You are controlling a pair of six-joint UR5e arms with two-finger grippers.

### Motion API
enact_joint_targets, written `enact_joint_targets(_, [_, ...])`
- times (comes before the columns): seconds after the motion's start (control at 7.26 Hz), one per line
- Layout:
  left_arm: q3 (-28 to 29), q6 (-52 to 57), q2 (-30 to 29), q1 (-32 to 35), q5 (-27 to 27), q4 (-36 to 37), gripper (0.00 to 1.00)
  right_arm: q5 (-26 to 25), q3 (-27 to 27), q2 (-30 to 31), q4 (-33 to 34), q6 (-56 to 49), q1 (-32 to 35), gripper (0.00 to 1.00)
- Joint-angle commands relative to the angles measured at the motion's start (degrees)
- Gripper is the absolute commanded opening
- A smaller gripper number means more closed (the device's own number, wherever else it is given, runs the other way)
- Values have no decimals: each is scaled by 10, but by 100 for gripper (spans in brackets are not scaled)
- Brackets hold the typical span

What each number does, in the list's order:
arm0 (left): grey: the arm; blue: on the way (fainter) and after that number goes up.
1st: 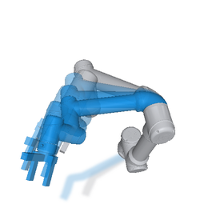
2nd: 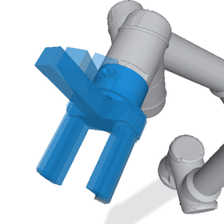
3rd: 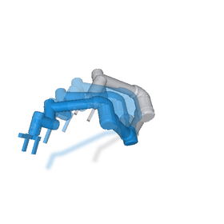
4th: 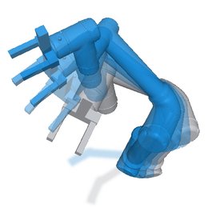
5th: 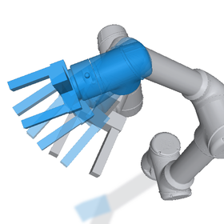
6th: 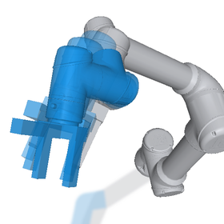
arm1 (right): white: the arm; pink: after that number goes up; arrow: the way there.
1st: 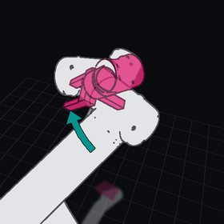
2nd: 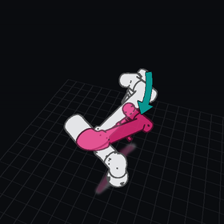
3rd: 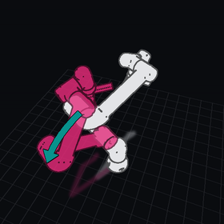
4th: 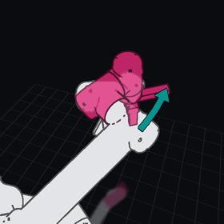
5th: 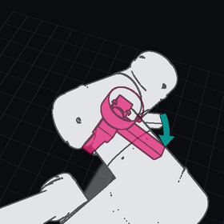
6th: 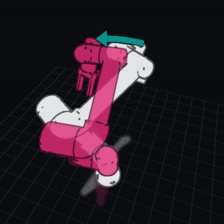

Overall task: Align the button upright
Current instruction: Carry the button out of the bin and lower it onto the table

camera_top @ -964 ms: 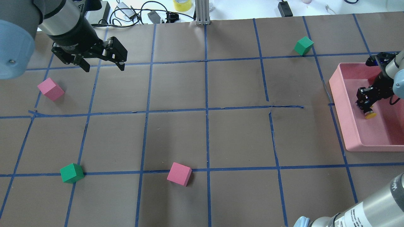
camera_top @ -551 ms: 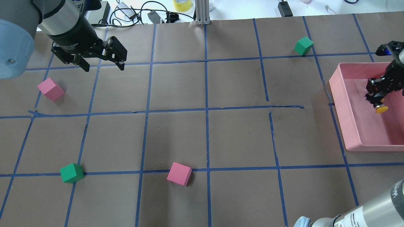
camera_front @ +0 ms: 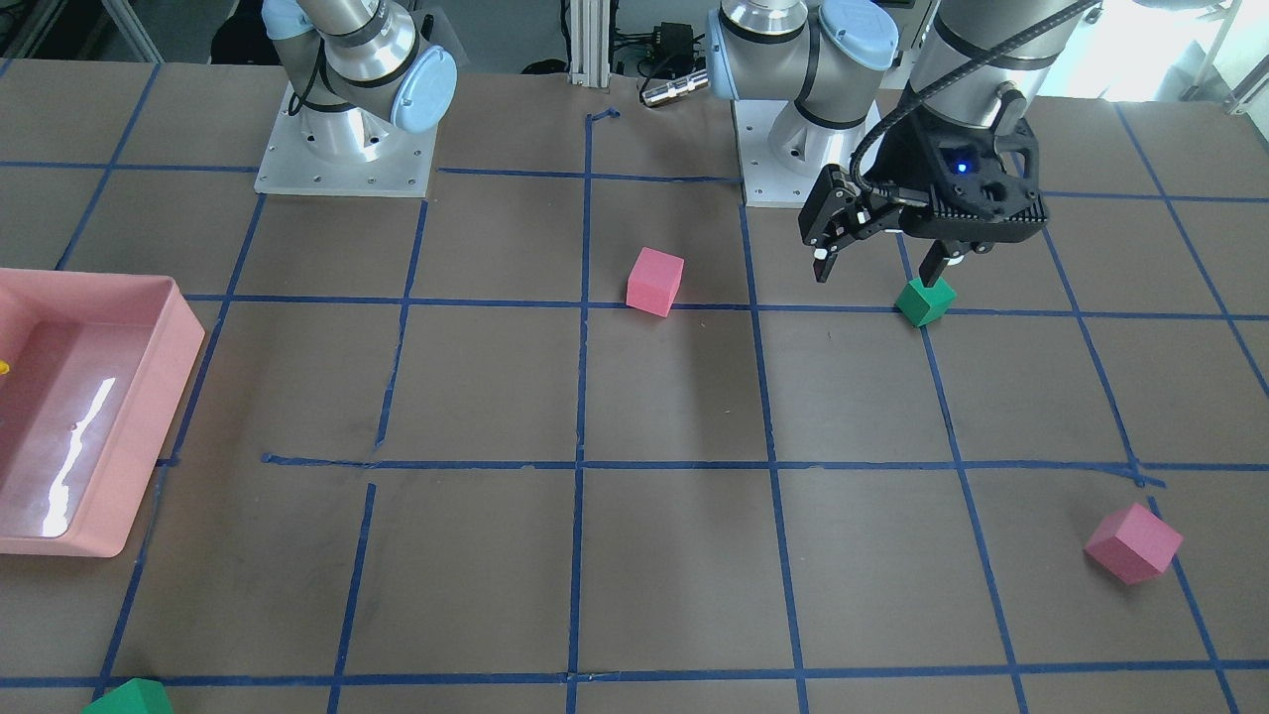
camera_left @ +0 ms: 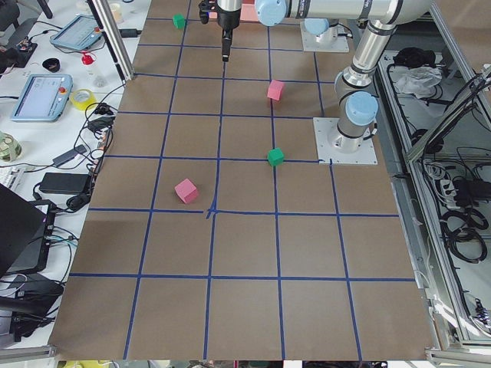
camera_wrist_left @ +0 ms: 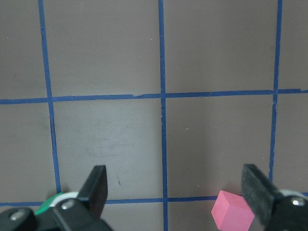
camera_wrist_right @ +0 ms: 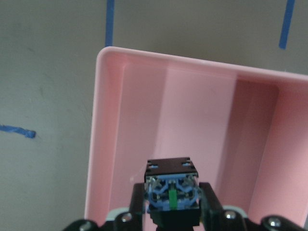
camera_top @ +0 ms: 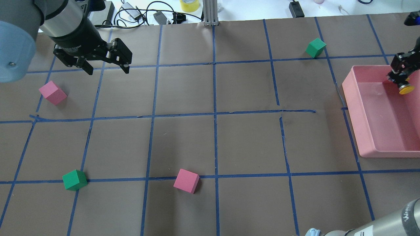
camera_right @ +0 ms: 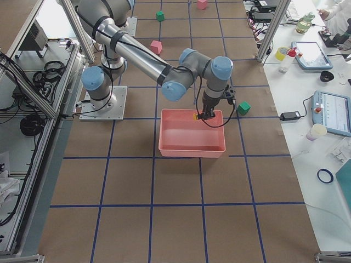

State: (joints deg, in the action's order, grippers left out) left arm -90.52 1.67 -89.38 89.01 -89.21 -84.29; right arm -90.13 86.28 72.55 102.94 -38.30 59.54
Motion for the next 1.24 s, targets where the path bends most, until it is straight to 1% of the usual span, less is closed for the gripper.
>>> enact_joint_targets(0.0, [0, 0, 0, 0, 0, 0, 100, 1, -30, 26, -12, 25, 68, 0])
enact_joint_targets(0.28, [0, 1, 0, 0, -1, 0, 100, 3, -23, 29, -16, 112, 124, 0])
enact_joint_targets(0.41, [0, 1, 0, 0, -1, 0, 100, 2, -21, 29, -14, 151, 168, 0])
enact_joint_targets(0.55, [0, 0, 0, 0, 0, 0, 100, 2, -20, 24, -15, 254, 220, 0])
enact_joint_targets(0.69, [0, 0, 0, -1, 0, 0, 100, 3, -17, 13, -6, 332, 277, 0])
enact_joint_targets(0.83, [0, 0, 0, 0, 0, 0, 100, 35, -15, -15, 13, 404, 330, 0])
enact_joint_targets(0.96, [0, 0, 0, 0, -1, 0, 100, 56, -10, -41, 72, 479, 369, 0])
enact_joint_targets(1.1, [-1, 0, 0, 1, -1, -1, 100, 59, -2, -63, 101, 498, 399, 0])
